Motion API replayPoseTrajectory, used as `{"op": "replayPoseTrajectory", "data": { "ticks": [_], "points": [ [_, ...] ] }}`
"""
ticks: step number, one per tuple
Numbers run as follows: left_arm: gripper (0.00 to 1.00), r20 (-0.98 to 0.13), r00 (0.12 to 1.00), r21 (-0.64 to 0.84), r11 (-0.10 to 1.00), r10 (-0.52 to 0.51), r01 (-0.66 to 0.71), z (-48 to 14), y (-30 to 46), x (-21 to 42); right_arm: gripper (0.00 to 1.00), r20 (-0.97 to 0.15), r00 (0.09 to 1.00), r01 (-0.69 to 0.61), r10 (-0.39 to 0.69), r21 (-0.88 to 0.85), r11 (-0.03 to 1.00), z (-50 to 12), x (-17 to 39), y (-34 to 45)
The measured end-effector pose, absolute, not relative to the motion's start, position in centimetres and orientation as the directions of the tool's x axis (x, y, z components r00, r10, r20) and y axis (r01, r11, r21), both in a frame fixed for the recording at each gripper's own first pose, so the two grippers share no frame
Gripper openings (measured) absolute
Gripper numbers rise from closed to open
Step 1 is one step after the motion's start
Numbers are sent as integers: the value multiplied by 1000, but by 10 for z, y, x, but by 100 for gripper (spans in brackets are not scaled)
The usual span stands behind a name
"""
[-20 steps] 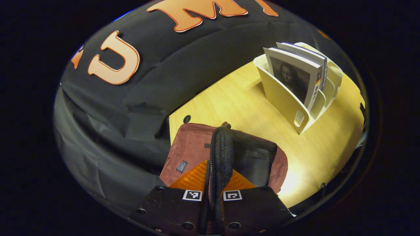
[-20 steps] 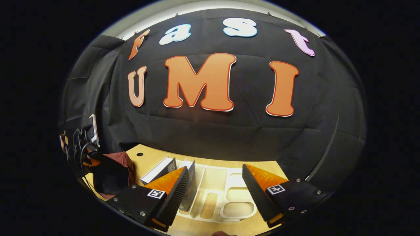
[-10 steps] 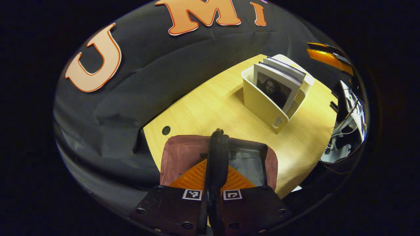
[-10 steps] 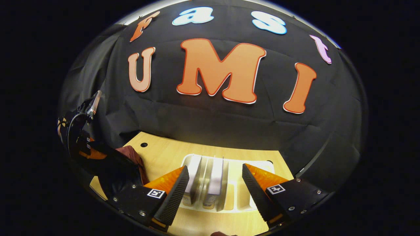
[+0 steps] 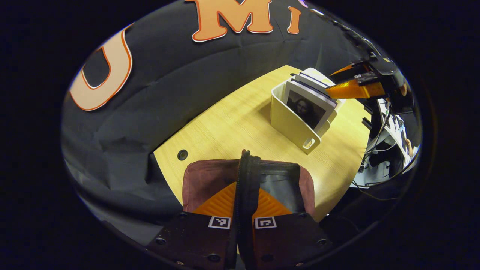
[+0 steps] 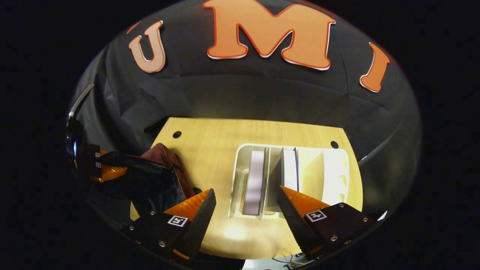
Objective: Open the schoolbag, grab two books from the bookshelf and put them into the schoolbag.
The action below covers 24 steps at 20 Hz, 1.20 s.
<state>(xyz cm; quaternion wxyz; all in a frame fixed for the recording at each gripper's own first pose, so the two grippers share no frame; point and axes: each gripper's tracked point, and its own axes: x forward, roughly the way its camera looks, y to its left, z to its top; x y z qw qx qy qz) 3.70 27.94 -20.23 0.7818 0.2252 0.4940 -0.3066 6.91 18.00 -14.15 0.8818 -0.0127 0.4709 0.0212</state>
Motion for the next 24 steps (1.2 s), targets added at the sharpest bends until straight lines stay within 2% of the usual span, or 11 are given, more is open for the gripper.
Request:
{"op": "replayPoseTrajectory", "data": {
  "ticks": [4,7,8,9,12,13,14,18,19,20,24],
  "points": [
    [10,-921,299,38,706,-251,708,-200,279,39,97,-908,419,-32,28,16,999,-182,86,184],
    [10,-925,304,63,698,-227,713,-196,281,43,89,-942,335,-27,-9,-19,999,-207,97,176],
    [10,-926,304,67,696,-223,715,-195,280,43,98,-953,302,-14,-8,-13,1000,-215,97,176],
    [10,-927,302,67,696,-221,715,-194,279,43,82,-962,272,-2,-7,-8,1000,-222,97,178],
    [9,-930,292,56,702,-222,710,-197,275,42,68,-975,217,13,-41,-40,999,-236,102,171],
    [10,-931,290,53,706,-221,707,-199,275,42,52,-979,196,19,-54,-51,999,-244,101,169],
    [10,-932,286,48,709,-221,704,-201,274,43,56,-982,178,31,-61,-56,998,-247,99,169],
    [10,-935,277,38,715,-221,698,-205,274,43,37,-986,161,105,-45,-28,994,-232,100,169],
    [10,-935,276,37,714,-222,699,-206,274,43,29,-984,172,116,-40,-20,993,-225,99,166],
    [10,-935,276,35,713,-224,700,-206,274,43,36,-983,182,126,-31,-8,992,-216,99,164],
    [10,-937,264,25,713,-226,700,-210,275,45,36,-974,226,154,-1,35,987,-169,90,155]
  ]
}}
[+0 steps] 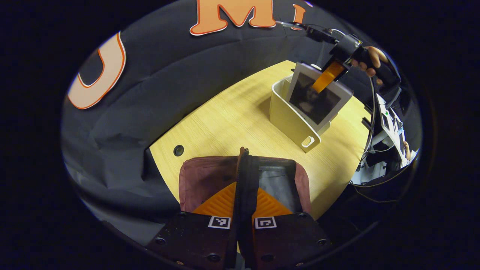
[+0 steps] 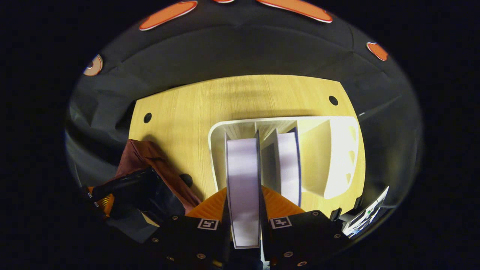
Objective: Open the schoolbag, grab two books from the bookshelf and put them into the schoolbag.
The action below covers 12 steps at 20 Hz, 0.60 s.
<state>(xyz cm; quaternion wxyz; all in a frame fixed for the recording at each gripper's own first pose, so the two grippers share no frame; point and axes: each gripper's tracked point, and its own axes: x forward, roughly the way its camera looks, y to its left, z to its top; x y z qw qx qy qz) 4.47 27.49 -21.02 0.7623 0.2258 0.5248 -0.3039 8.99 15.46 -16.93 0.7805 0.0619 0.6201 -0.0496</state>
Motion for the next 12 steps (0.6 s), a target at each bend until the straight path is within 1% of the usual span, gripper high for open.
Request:
{"op": "replayPoseTrajectory", "data": {
  "ticks": [6,9,12],
  "points": [
    [10,-938,255,16,705,-235,710,-212,275,45,34,-934,350,182,71,142,973,-86,70,153],
    [10,-935,249,0,703,-252,711,-214,272,45,34,-906,401,192,135,227,955,-71,54,168],
    [10,-937,234,-16,703,-258,711,-214,271,44,34,-875,434,203,213,325,924,-76,38,190]
  ]
}}
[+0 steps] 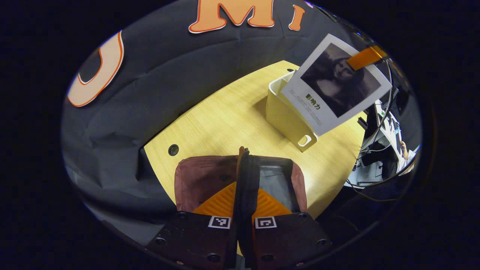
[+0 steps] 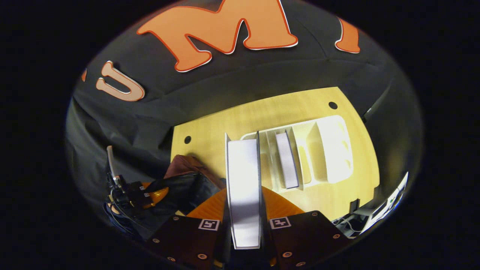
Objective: Open the schoolbag, grab two books from the bookshelf and put them into the schoolbag.
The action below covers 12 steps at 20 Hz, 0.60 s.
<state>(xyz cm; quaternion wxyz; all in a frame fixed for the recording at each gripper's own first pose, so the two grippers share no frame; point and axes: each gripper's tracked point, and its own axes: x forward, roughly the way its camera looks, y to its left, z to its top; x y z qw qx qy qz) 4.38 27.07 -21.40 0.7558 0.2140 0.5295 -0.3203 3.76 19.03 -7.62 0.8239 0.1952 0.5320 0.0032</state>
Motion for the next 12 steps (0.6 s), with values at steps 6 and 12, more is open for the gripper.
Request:
{"op": "replayPoseTrajectory", "data": {
  "ticks": [6,12],
  "points": [
    [10,-934,218,-50,709,-282,704,-214,267,37,33,-838,419,225,351,470,853,-125,5,249],
    [10,-932,223,-56,721,-286,691,-211,261,34,33,-776,439,222,453,582,782,-166,-3,306]
  ]
}}
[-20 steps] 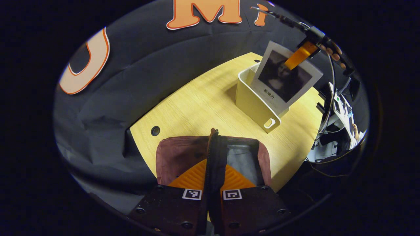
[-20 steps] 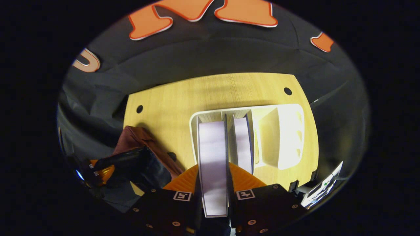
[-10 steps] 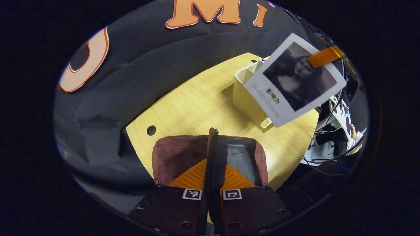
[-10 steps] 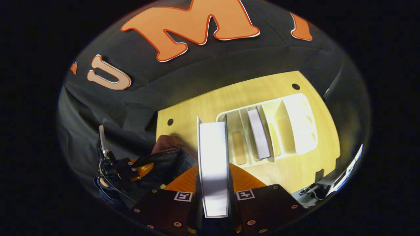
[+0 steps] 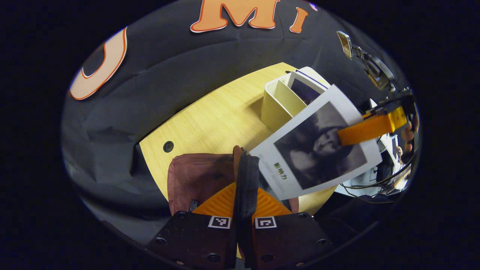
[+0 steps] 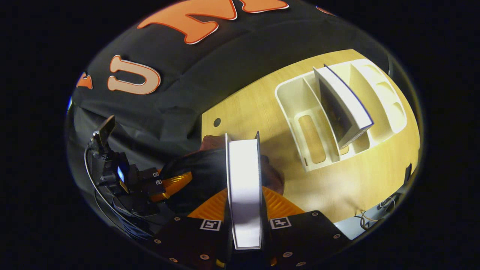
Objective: Open the schoolbag, grab two books from the bookshelf and put them into the schoolbag.
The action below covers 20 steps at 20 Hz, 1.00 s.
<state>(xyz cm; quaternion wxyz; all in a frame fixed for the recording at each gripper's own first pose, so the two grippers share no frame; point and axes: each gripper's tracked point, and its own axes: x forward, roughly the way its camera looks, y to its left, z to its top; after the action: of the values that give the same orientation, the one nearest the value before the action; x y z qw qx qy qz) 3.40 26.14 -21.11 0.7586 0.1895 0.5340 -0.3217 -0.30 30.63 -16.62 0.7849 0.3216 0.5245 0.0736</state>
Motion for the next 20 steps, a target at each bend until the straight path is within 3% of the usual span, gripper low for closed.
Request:
{"op": "replayPoseTrajectory", "data": {
  "ticks": [11,19,20],
  "points": [
    [10,-907,237,-83,700,-348,709,-203,241,29,32,-656,502,233,564,730,642,-244,11,393],
    [10,-887,216,-139,682,-408,718,-204,225,18,32,-595,575,285,561,789,545,-280,34,431],
    [10,-886,213,-147,686,-411,713,-206,225,18,43,-591,577,299,565,796,527,-286,34,439]
  ]
}}
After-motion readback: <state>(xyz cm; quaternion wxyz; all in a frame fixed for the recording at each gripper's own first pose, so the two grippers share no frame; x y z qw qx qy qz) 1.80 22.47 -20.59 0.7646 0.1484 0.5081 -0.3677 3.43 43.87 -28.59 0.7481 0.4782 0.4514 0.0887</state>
